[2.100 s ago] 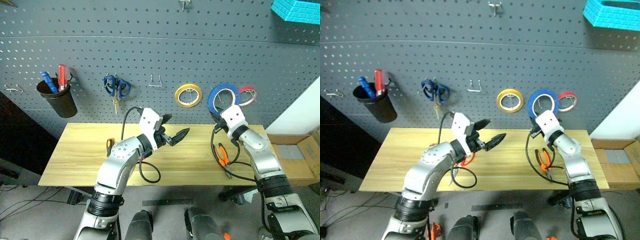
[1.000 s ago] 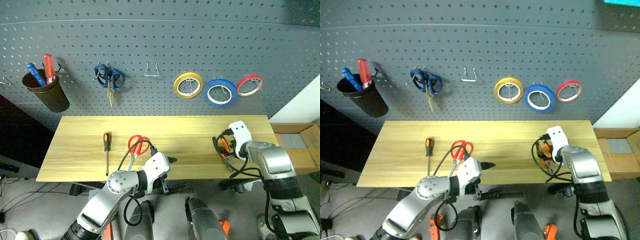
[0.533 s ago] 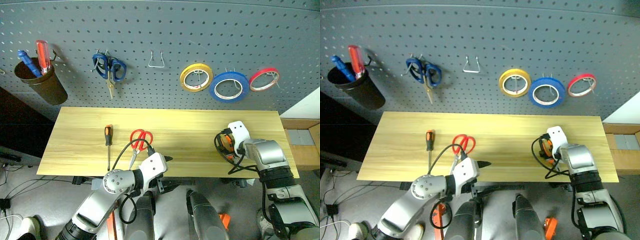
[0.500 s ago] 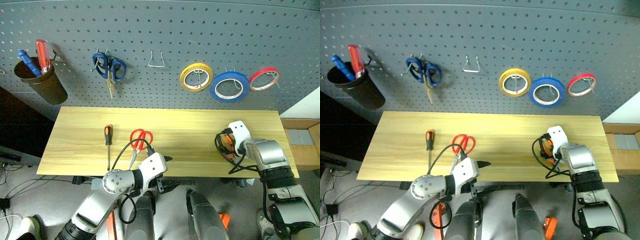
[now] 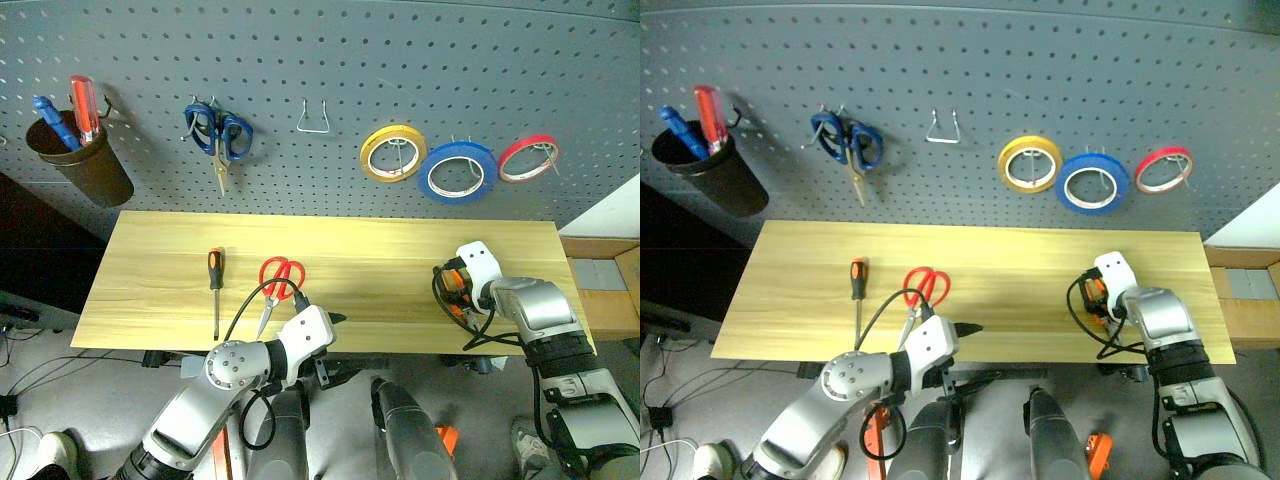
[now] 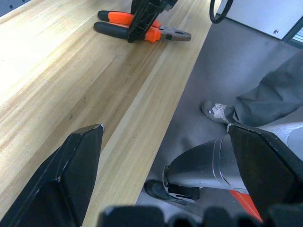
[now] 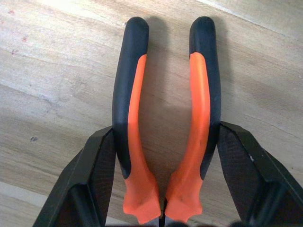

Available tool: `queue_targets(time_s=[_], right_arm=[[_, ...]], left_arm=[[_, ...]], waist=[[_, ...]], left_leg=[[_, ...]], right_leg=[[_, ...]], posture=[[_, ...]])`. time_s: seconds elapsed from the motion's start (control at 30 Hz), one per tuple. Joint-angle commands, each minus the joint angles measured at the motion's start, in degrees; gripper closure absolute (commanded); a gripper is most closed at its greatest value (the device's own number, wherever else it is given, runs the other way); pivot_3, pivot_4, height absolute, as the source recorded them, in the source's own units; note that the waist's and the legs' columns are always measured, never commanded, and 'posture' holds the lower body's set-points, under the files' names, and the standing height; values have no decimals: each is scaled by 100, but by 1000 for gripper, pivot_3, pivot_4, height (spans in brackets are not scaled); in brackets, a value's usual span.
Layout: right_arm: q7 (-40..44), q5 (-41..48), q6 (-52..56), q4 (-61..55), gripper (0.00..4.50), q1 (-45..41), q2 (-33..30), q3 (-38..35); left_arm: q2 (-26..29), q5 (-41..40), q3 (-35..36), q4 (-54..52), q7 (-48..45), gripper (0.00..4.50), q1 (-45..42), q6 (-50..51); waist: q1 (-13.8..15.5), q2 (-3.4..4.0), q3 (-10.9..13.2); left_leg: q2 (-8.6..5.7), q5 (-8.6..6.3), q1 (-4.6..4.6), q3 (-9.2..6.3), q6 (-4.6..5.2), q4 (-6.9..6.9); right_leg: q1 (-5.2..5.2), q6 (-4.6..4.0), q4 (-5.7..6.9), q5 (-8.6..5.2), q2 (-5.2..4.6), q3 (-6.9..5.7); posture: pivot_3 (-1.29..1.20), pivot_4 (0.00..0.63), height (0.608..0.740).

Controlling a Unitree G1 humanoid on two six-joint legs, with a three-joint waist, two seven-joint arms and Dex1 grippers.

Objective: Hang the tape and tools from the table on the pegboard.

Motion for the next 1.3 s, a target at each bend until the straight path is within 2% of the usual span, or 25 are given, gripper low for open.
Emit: queue_targets(time_s=[0.03, 0.13, 0.23, 0.37, 0.47, 0.53, 0.6, 0.73, 0.83, 0.93, 1.0, 1.07, 1.17, 1.3], right_arm=[[66, 35, -11, 278, 1827, -15, 24, -11], [272, 160, -197, 15, 1827, -4, 38, -26], [739, 572, -301, -1325, 1827, 299, -8, -84], [925, 929, -662, -2891, 1827, 691, 17, -200], [649, 1257, -553, -4141, 1827, 950, 453, -316], [345, 1348, -624, -4482, 1827, 872, 893, -364], [-59, 1327, -851, -4593, 1827, 590, 1406, -363], [-542, 1153, -1616, -4293, 1827, -78, 2081, -300], [-703, 902, -2570, -3701, 1827, -613, 2327, -199], [-912, 550, -3758, -2744, 1827, -1329, 2491, -210], [-995, 437, -4296, -2247, 1827, -1606, 2555, -263], [-1046, 310, -4826, -1580, 1827, -1949, 2570, -301], [-1034, 212, -5403, -719, 1827, -2336, 2522, -348], [-1021, 171, -5949, 104, 1827, -2715, 2470, -413]], left_arm=[[-49, -20, 1, -64, -53, 0, -86, -135], [-90, 19, 65, 49, 12, 0, -170, -238], [-243, -48, 368, -154, 366, 0, -10, -180], [-661, -475, 753, -886, 861, 0, 738, 64], [-1026, -488, 1024, -1829, 1564, 0, 1667, 198], [-1177, -419, 1209, -2198, 1882, 0, 1999, 252], [-1286, -340, 1515, -2460, 2201, 0, 2119, 283], [-1411, -295, 2042, -2504, 2625, 0, 1731, 319], [-1379, -221, 2226, -2135, 2781, 0, 950, 307], [-1231, -68, 2267, -1101, 2696, 0, -197, 7], [-1199, -33, 2286, -598, 2645, 0, -664, -141], [-1171, -24, 2176, -20, 2478, 0, -1183, -295], [-1118, 69, 2027, 702, 2274, 0, -1750, -531], [-1093, 92, 2019, 1293, 2128, 0, -2149, -684]], waist=[[0, 0, 0], [-2, -2, -2], [-4, -1, -3], [-18, 11, -20], [12, 1, -137], [28, 2, -255], [50, 5, -355], [157, 2, -485], [248, -14, -602], [332, -8, -691], [332, -20, -759], [332, -32, -813], [360, -34, -818], [371, -33, -802]], left_leg=[[0, 1, 0, 0, -1, 0], [-1, 1, 0, 0, -2, -1], [2, 1, -2, -3, -2, -8], [11, -1, -21, -21, -4, -15], [10, -3, -47, -48, -15, -14], [10, 2, -103, -74, -40, -9], [-1, 11, -113, -86, -55, -10], [-20, 72, -112, -101, -98, -11], [-1, 129, -107, -117, -91, -13], [4, 161, -68, -117, -79, -17], [7, 170, -15, -116, -77, -27], [13, 177, -3, -113, -69, -57], [12, 179, 1, -111, -71, -65], [12, 181, -4, -107, -75, -113]], right_leg=[[0, 1, -1, 0, 1, -1], [0, 1, -2, 1, 2, -1], [-5, -14, 2, 10, 0, -4], [-31, -28, 9, 18, -6, -11], [-49, -25, 4, 15, -30, -38], [-93, -25, 3, 15, -38, -63], [-94, -28, -2, 16, -46, -96], [-82, -65, -6, 50, -32, -151], [-69, -56, -12, 82, -6, -180], [-23, -80, -24, 103, 1, -188], [31, -95, -47, 117, 5, -188], [47, -93, -100, 145, 11, -179], [49, -73, -95, 164, 10, -180], [22, -97, -85, 172, 9, -175]], posture=[[65, 386, 740], [69, 358, 740], [72, 324, 740], [84, 259, 740], [109, 209, 740], [136, 181, 740], [166, 160, 740], [202, 137, 740], [234, 111, 740], [249, 101, 740], [247, 100, 740], [247, 110, 740], [243, 135, 740], [233, 195, 740]])
